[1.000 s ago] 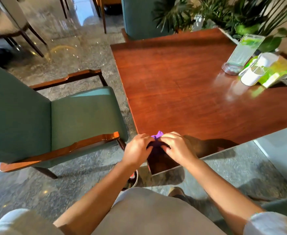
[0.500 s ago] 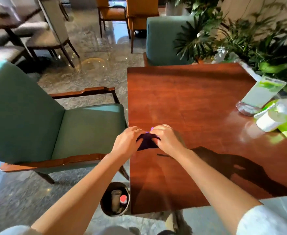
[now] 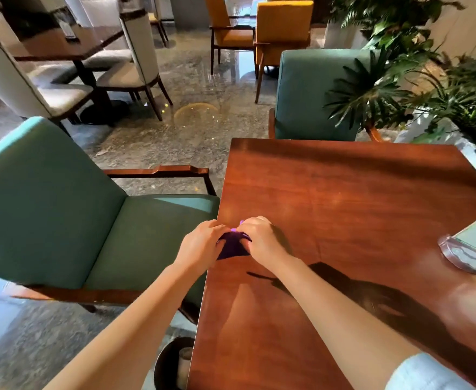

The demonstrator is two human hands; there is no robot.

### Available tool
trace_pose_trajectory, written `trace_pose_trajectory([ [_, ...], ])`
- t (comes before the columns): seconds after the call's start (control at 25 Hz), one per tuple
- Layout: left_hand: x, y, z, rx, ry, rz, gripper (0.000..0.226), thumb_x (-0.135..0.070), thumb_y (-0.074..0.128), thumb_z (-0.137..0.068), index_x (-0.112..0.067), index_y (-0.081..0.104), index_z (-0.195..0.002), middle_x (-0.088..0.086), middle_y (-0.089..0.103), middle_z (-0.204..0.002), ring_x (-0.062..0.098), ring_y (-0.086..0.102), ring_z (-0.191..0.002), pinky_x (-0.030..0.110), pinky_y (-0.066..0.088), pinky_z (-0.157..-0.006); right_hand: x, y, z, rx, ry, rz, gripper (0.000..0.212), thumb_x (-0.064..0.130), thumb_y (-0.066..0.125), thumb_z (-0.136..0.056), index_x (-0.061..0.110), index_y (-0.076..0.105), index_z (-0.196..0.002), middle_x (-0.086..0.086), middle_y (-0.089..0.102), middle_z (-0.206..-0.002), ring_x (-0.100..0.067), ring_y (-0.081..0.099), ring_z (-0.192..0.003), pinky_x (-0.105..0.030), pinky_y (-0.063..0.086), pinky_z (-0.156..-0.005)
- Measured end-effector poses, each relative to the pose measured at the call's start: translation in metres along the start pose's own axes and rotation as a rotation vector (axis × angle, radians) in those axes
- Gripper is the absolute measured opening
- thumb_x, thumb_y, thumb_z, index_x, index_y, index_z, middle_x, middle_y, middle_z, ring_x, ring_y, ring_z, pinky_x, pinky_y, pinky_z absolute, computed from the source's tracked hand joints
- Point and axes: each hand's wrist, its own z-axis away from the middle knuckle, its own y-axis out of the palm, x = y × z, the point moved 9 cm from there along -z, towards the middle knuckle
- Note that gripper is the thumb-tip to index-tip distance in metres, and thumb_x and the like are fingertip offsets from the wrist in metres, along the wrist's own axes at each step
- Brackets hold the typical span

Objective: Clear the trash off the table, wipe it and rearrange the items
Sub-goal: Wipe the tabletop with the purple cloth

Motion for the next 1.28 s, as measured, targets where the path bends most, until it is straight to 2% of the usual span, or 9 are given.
trace_pose_trajectory([
  [0.28,0.026,0.040,-0.059,0.021,0.055,0.007,0.030,-0.008,0.059,-0.086,-0.015,0.065,-0.115,0.008,0.065,-0.106,0.028,0.059,-0.102,0.040,0.055,-0.073,-0.048,0.033,-0.045,0.021,0.127,0.020,0.028,0.008,0.053,-0.088,0.014,0.064,-0.114,-0.006,0.061,-0.120,-0.024,0.052,-0.112,-0.036,0.048,-0.087],
  [0.48,0.030,0.074,-0.092,-0.032,0.161,0.004,0.024,0.000,0.070,-0.073,-0.010,0.071,-0.094,0.007,0.068,-0.088,0.028,0.065,-0.081,0.035,0.056,-0.053,-0.095,0.069,-0.067,-0.046,0.248,-0.071,0.023,0.004,0.055,-0.085,0.006,0.068,-0.104,-0.010,0.063,-0.109,-0.026,0.054,-0.110,-0.028,0.044,-0.090],
  [0.64,0.040,0.102,-0.101,-0.033,0.181,0.023,0.023,0.002,0.072,-0.068,-0.010,0.072,-0.088,0.007,0.069,-0.085,0.027,0.067,-0.080,0.032,0.056,-0.052,-0.110,0.091,-0.074,0.047,0.263,0.019,0.020,-0.001,0.052,-0.084,0.004,0.065,-0.098,-0.013,0.062,-0.107,-0.030,0.052,-0.105,-0.040,0.047,-0.085],
  [0.72,0.044,0.111,-0.101,-0.017,0.154,0.047,0.023,0.001,0.067,-0.072,-0.009,0.072,-0.093,0.008,0.070,-0.094,0.027,0.066,-0.093,0.030,0.055,-0.062,-0.110,0.099,-0.071,0.115,0.259,0.124,0.026,-0.002,0.047,-0.082,0.007,0.061,-0.102,-0.007,0.060,-0.114,-0.027,0.047,-0.112,-0.037,0.047,-0.077],
  [0.8,0.053,0.126,-0.101,0.094,0.081,0.098,0.036,-0.004,0.062,-0.082,-0.008,0.063,-0.118,0.010,0.062,-0.124,0.026,0.053,-0.121,0.034,0.048,-0.091,-0.111,0.103,-0.067,0.132,0.281,0.170,0.032,0.002,0.046,-0.086,0.011,0.056,-0.115,-0.005,0.054,-0.129,-0.025,0.038,-0.125,-0.038,0.043,-0.090],
  [0.92,0.057,0.150,-0.090,0.305,0.091,-0.025,0.065,-0.026,0.056,-0.092,-0.013,0.023,-0.147,0.005,0.021,-0.156,0.023,0.016,-0.145,0.040,0.018,-0.117,-0.115,0.116,-0.055,0.261,0.317,0.221,0.053,0.022,0.042,-0.096,0.022,0.022,-0.145,0.000,0.015,-0.157,-0.021,0.005,-0.144,-0.047,0.009,-0.116],
  [1.0,0.058,0.159,-0.084,0.389,0.082,-0.169,0.071,-0.040,0.044,-0.095,-0.021,0.003,-0.150,-0.001,-0.001,-0.159,0.019,-0.002,-0.146,0.045,0.007,-0.117,-0.114,0.116,-0.047,0.321,0.331,0.264,0.059,0.031,0.038,-0.098,0.026,0.007,-0.148,0.002,0.000,-0.159,-0.019,-0.007,-0.145,-0.051,-0.002,-0.115],
  [1.08,0.057,0.157,-0.082,0.428,0.046,-0.207,0.070,-0.045,0.040,-0.096,-0.026,-0.001,-0.149,-0.001,-0.006,-0.159,0.018,-0.006,-0.146,0.049,0.005,-0.116,-0.111,0.110,-0.046,0.342,0.329,0.291,0.059,0.033,0.037,-0.098,0.027,0.006,-0.148,-0.001,-0.003,-0.159,-0.020,-0.010,-0.144,-0.052,-0.004,-0.115],
  [1.28,0.041,0.123,-0.080,0.387,0.028,-0.230,0.061,-0.045,0.041,-0.095,-0.023,0.021,-0.148,0.006,0.016,-0.158,0.020,0.011,-0.146,0.048,0.015,-0.113,-0.096,0.072,-0.041,0.322,0.358,0.245,0.051,0.029,0.040,-0.097,0.023,0.022,-0.144,-0.009,0.016,-0.156,-0.024,0.004,-0.144,-0.052,0.003,-0.115],
])
